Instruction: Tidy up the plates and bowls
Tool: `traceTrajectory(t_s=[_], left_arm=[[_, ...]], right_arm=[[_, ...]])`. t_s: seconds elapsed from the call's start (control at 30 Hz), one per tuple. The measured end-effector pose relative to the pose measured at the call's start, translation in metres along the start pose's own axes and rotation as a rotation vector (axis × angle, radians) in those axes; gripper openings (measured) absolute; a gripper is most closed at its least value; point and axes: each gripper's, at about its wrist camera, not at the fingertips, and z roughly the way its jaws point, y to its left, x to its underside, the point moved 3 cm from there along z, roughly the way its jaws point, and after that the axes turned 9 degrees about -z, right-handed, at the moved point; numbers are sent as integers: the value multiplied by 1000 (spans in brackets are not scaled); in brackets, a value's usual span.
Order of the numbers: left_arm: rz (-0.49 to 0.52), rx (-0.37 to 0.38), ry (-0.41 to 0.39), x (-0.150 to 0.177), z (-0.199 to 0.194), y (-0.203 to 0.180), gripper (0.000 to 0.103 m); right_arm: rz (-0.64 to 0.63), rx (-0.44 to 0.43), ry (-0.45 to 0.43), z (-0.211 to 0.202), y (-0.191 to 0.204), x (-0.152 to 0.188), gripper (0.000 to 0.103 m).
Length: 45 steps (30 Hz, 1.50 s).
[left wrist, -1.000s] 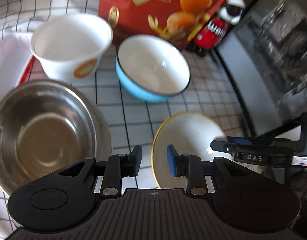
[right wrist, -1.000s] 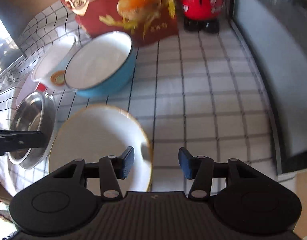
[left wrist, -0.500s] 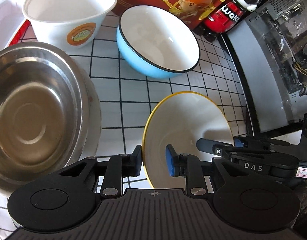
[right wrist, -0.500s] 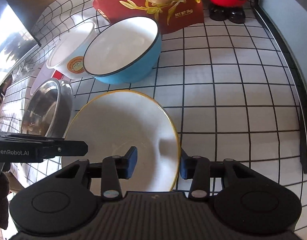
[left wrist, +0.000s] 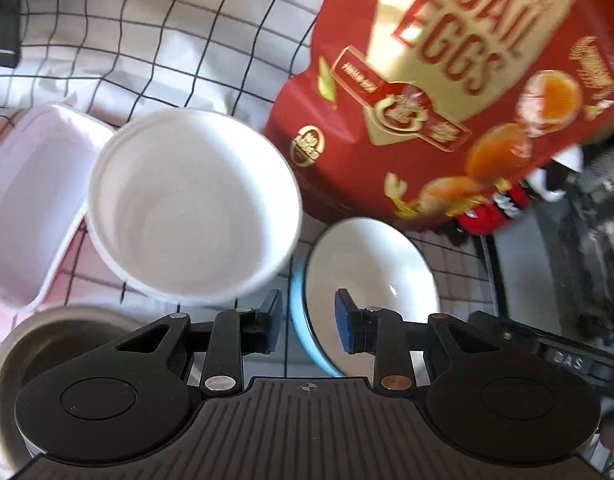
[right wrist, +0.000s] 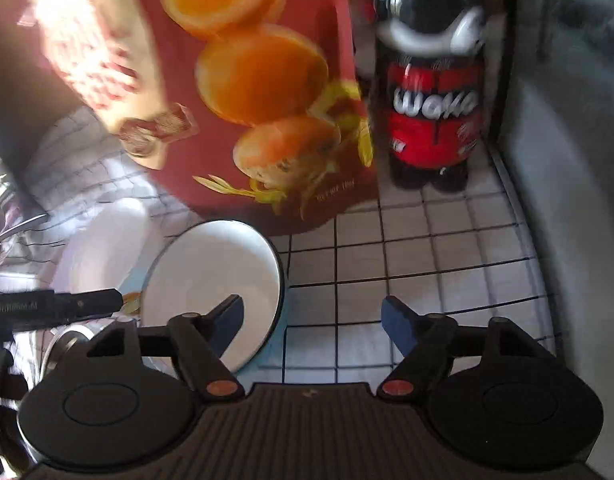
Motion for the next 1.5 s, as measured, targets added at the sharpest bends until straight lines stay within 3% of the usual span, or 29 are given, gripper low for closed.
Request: traceTrajectory(t_s=[0.1, 0.27, 0.37, 0.47, 0.67, 0.77, 1.0, 1.3, 1.5], left_arm=[[35, -35, 30, 0, 24, -4, 31], [50, -41, 53, 2, 50, -4, 27], [70, -46, 36, 2, 55, -12, 35], [75, -37, 54, 4, 58, -22, 45], [88, 38, 165, 24, 66, -43, 57], [112, 52, 189, 25, 74, -54, 57], [198, 3, 254, 25, 106, -65, 58], [135, -8, 337, 16, 122, -62, 57], [188, -7, 359, 17, 125, -66, 57]], right_arm=[[-2, -63, 68, 35, 6, -4, 62], [25, -108, 160, 75, 8, 2, 31], [53, -137, 169, 79, 4, 7, 26], [50, -172, 157, 69, 2, 10, 25], [81, -110, 163, 42, -20, 25, 26], [101, -116, 150, 39, -33, 30, 26], [169, -168, 179, 66, -41, 30, 29], [195, -203, 196, 73, -41, 29, 32], [228, -214, 198, 75, -45, 28, 32]])
